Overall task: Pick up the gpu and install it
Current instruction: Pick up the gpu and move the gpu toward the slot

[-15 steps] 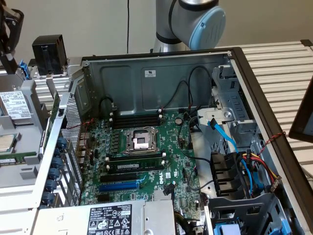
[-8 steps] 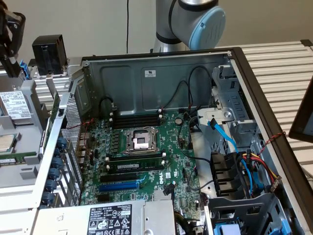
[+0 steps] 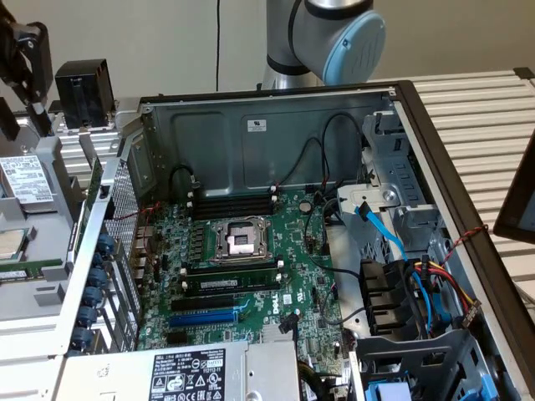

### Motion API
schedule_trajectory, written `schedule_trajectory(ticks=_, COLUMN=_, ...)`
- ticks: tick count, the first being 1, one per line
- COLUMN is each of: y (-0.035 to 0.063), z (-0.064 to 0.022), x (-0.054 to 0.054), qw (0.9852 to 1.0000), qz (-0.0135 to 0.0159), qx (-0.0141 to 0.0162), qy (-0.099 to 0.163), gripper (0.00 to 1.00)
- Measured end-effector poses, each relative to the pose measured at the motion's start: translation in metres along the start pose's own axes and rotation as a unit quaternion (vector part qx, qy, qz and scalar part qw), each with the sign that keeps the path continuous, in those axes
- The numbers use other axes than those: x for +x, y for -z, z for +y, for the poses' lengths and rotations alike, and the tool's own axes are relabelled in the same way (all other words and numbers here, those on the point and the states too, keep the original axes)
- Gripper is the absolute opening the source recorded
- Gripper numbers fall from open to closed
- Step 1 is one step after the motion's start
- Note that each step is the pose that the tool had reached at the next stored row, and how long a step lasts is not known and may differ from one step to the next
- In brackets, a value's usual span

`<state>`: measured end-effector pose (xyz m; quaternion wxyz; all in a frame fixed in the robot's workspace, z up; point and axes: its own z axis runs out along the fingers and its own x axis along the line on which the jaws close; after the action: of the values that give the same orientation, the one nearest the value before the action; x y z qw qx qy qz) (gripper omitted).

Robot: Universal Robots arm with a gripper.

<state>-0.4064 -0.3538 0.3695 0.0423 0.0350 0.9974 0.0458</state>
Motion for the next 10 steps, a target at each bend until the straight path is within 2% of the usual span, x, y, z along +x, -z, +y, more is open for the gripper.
schedule_trajectory(ticks=6, y=-0.0089, z=-0.0012, x=0.006, qw=1.0000, qz=-0.0031, qx=-0.0004, qy=0.003, gripper=0.49)
schedule_trajectory(ticks=8, y=-0.0107, z=-0.0018, x=0.009, qw=1.0000, qz=-0.0058, qx=-0.0007, qy=0.004, gripper=0.49)
schedule_trajectory(ticks=10, y=-0.0120, z=-0.0023, x=0.012, qw=0.9999, qz=-0.0102, qx=-0.0014, qy=0.005, gripper=0.49)
